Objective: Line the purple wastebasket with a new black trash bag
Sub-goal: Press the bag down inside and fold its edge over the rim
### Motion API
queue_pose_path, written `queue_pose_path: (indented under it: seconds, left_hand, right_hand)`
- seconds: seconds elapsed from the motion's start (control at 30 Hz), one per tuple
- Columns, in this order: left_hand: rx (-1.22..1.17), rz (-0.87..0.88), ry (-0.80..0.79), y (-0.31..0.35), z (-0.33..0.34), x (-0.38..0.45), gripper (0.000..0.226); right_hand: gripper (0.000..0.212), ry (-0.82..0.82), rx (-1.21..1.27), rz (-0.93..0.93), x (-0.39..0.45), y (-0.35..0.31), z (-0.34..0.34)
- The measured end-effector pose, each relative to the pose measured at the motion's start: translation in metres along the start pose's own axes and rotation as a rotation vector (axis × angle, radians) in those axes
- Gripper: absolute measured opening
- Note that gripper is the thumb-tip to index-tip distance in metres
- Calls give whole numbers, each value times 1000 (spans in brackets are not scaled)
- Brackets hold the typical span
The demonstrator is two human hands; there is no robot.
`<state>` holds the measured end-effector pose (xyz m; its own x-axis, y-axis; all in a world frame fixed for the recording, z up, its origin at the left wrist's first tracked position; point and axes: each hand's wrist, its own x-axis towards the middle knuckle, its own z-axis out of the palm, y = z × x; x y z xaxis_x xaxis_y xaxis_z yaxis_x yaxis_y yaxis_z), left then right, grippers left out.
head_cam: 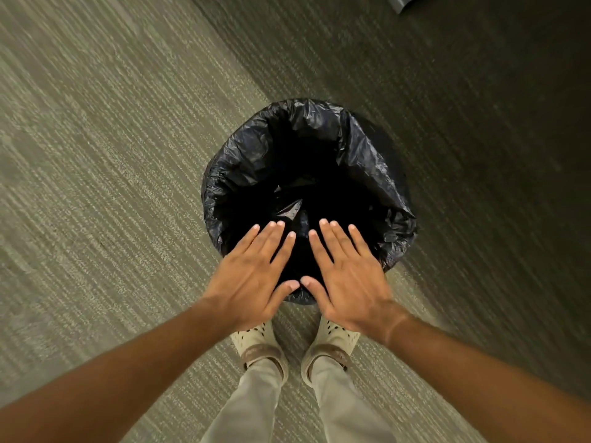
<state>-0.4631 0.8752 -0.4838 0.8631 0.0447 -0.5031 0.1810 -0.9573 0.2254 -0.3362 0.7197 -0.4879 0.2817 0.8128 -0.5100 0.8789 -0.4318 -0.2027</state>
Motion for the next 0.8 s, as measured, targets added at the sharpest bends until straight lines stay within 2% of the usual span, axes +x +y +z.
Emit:
queue_pose_path:
  seconds: [0.07, 0.13, 0.2, 0.3, 0.37, 0.5, 0.63, 0.73, 0.8]
  left_hand:
    - [31, 6, -95, -2, 9, -7, 78]
    - [32, -17, -99, -1, 10, -7, 78]
    - [-22, -31, 22, 1, 2, -3, 73]
    - [-92, -66, 268, -11, -21, 20, 60]
    - [-73, -143, 362, -29, -42, 45, 58]
    - [-71, -312, 352, -66, -69, 86, 57]
    - [-374, -389, 361, -91, -61, 104, 50]
    - [-491, -411, 476, -97, -56, 108, 39]
    - [-520, -409, 546, -98, -53, 107, 36]
  right_hand:
    - [74, -54, -12, -1, -9, 1, 6]
    - [72, -39, 7, 17, -10, 1, 7]
    - [67, 75, 55, 59, -4, 4, 0]
    - [62, 359, 86, 162, 19, 24, -28]
    - [58, 481, 93, 227, 42, 42, -49]
    - [53, 403, 110, 289, 84, 71, -65]
    - [46, 426, 375, 426, 98, 103, -56]
    - [39, 459, 500, 440, 101, 115, -53]
    - [42, 442, 615, 442, 102, 116, -56]
